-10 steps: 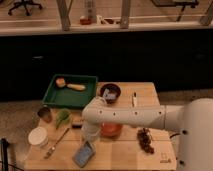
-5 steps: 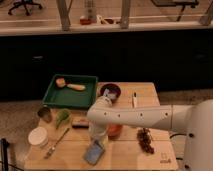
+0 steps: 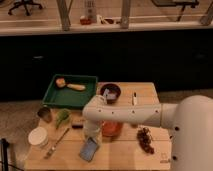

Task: Wipe table surface with sponge

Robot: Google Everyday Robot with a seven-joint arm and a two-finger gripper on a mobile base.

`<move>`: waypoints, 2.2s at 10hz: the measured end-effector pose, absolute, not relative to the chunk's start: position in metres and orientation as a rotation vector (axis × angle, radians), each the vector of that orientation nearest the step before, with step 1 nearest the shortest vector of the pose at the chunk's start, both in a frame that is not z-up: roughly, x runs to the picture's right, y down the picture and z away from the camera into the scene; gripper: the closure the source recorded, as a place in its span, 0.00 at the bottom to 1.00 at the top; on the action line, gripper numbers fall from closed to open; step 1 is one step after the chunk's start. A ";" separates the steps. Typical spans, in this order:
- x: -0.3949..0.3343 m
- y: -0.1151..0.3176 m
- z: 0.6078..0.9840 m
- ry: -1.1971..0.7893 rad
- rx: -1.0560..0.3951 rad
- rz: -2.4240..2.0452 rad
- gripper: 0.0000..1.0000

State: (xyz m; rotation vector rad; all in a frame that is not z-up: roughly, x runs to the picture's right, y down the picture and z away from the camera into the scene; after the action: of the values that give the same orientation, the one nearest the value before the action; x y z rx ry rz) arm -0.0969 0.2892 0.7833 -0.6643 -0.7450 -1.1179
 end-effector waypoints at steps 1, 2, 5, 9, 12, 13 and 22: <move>-0.107 0.292 0.780 -0.788 -0.651 -1.156 1.00; -0.117 0.297 0.772 -0.836 -0.642 -1.195 1.00; -0.116 0.315 0.754 -0.903 -0.662 -1.253 1.00; -0.073 0.314 0.748 -0.858 -0.695 -1.224 1.00; -0.067 0.298 0.758 -0.830 -0.678 -1.225 1.00; -0.068 0.295 0.763 -0.830 -0.675 -1.232 1.00; -0.140 0.302 0.759 -0.972 -0.610 -1.424 1.00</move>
State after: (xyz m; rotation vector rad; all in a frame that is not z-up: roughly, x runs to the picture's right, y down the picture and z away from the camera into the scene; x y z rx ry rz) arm -0.1403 0.3024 0.7595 -0.6103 -0.9724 -1.4239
